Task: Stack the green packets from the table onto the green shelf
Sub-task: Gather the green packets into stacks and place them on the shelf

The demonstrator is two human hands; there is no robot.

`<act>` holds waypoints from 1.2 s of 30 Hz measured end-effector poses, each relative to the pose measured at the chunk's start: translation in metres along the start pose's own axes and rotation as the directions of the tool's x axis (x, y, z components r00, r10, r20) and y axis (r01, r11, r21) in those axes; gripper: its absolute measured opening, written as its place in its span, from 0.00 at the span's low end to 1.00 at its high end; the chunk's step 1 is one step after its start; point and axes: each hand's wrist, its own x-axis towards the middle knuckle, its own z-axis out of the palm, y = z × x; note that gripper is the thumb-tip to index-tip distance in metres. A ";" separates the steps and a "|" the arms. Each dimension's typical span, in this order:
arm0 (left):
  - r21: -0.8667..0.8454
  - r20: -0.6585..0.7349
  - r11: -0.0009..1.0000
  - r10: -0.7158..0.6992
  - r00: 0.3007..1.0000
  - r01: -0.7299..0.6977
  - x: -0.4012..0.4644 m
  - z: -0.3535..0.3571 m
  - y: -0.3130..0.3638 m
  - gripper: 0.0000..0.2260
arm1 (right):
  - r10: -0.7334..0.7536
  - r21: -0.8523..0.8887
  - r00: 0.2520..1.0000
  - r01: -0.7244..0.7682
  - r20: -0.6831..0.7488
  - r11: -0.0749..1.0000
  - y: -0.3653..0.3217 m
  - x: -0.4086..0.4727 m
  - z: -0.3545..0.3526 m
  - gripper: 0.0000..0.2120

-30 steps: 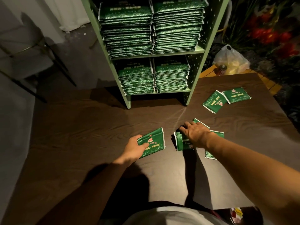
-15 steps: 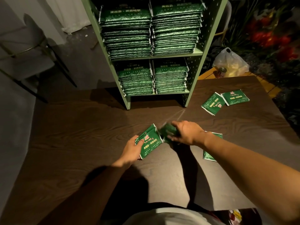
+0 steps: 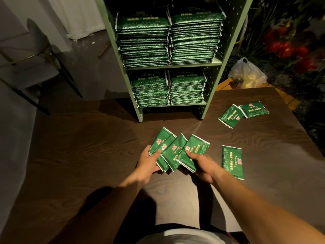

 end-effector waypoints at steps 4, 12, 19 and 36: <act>-0.099 0.085 0.994 -0.044 0.995 0.052 -0.002 0.007 0.000 0.11 | -0.012 0.139 1.000 0.010 0.007 0.990 0.012 -0.008 0.012 0.16; -0.074 0.102 0.997 -0.013 0.995 0.021 -0.003 0.011 -0.001 0.10 | -0.032 0.089 0.999 0.028 0.035 0.996 0.024 -0.008 0.018 0.20; -0.125 0.209 0.991 -0.013 0.978 0.040 -0.013 0.018 -0.003 0.14 | 0.010 -0.139 1.000 -0.007 0.018 0.990 0.037 -0.004 0.030 0.26; 0.776 0.295 0.536 0.158 0.942 -0.333 -0.004 -0.019 -0.010 0.18 | -0.495 -0.926 0.791 0.366 0.359 -0.087 0.011 -0.015 -0.009 0.16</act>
